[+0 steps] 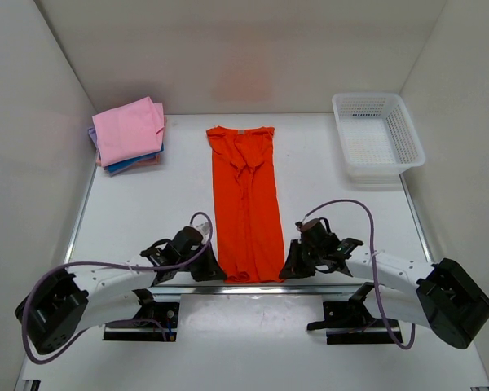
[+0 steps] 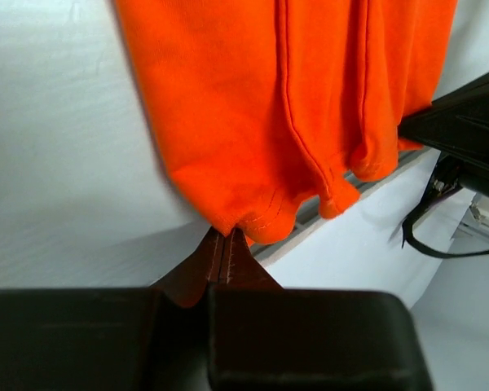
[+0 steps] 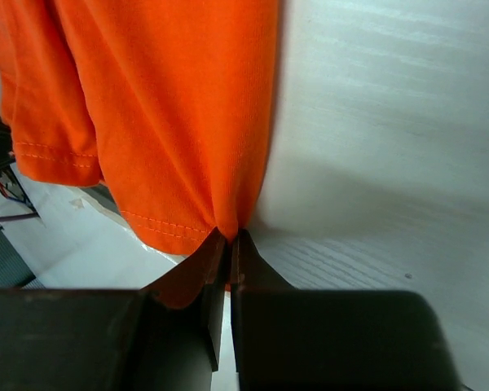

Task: Fold and stack the t-shirts
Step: Grab the bottom of the folded rectangular tshirt with both arms

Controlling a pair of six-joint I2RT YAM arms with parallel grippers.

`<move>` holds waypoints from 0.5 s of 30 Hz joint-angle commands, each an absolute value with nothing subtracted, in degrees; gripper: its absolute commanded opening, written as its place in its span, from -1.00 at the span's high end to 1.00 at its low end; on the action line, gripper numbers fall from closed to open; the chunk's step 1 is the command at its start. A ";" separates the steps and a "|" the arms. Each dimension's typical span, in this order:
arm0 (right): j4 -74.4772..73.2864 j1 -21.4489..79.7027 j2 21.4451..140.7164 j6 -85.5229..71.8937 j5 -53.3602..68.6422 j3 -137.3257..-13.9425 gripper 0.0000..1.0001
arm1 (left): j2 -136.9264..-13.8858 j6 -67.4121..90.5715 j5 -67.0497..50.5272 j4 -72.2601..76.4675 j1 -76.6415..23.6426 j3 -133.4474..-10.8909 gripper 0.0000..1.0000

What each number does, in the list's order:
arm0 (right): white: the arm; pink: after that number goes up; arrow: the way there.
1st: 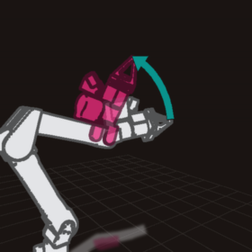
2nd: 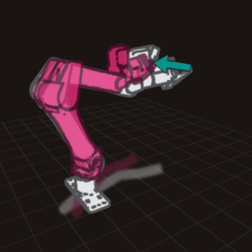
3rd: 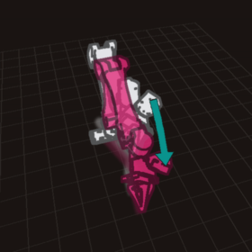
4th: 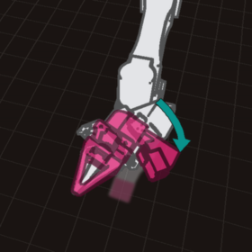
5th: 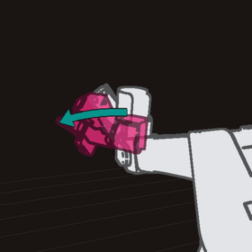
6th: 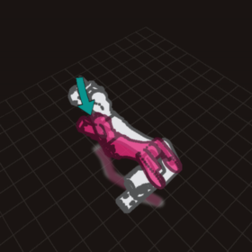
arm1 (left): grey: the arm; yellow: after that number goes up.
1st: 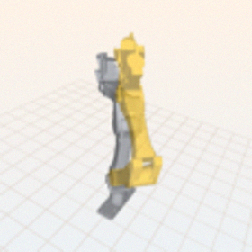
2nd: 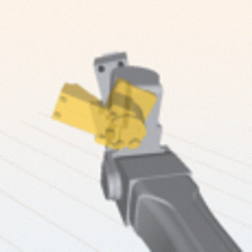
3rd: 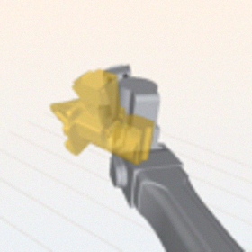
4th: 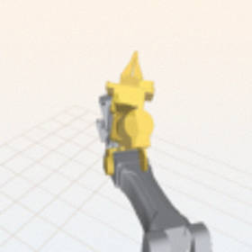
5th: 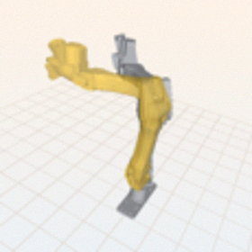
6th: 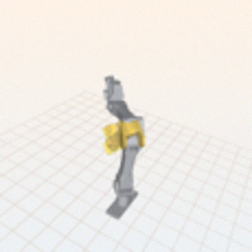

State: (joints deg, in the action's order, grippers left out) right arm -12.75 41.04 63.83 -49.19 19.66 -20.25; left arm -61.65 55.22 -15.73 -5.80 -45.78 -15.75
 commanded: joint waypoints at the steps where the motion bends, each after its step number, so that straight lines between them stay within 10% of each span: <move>1: -14.15 41.74 64.16 -47.46 21.79 -21.00 0.99 | -56.88 53.35 -17.05 -12.19 -45.09 -15.30 1.00; 15: -15.98 41.49 58.27 -48.88 27.59 -21.43 1.00 | -44.19 51.26 -21.70 -19.50 -39.57 -15.52 1.00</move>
State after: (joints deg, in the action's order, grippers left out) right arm -14.83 43.51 59.42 -49.91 25.19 -18.20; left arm -41.95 55.05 -19.11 -18.11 -42.26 -8.75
